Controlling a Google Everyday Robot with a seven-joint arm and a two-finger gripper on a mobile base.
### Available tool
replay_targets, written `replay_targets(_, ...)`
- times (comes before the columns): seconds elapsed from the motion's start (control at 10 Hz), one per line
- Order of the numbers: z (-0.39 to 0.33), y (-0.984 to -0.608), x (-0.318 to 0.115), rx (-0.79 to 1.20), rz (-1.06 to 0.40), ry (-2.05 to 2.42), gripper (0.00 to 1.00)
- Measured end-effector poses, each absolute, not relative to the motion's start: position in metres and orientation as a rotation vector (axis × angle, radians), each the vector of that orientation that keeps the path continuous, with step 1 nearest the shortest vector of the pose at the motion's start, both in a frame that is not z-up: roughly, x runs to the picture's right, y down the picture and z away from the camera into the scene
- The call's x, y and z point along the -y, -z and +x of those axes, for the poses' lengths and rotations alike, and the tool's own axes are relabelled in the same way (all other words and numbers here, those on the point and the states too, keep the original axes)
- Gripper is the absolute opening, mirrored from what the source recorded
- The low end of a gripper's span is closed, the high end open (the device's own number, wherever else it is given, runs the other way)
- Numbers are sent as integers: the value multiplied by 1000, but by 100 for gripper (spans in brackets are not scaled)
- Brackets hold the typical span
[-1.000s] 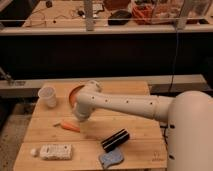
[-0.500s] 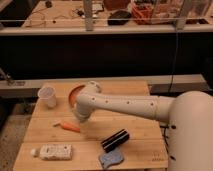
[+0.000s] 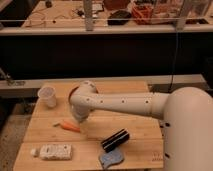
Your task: Drag the pepper across the table
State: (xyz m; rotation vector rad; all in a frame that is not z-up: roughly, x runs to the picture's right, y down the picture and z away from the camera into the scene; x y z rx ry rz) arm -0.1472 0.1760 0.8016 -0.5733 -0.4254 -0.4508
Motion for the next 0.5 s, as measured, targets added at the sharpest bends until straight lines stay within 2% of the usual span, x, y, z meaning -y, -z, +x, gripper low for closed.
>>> replay_targets(0.5,-150,-798,-180,432,-571,531,80)
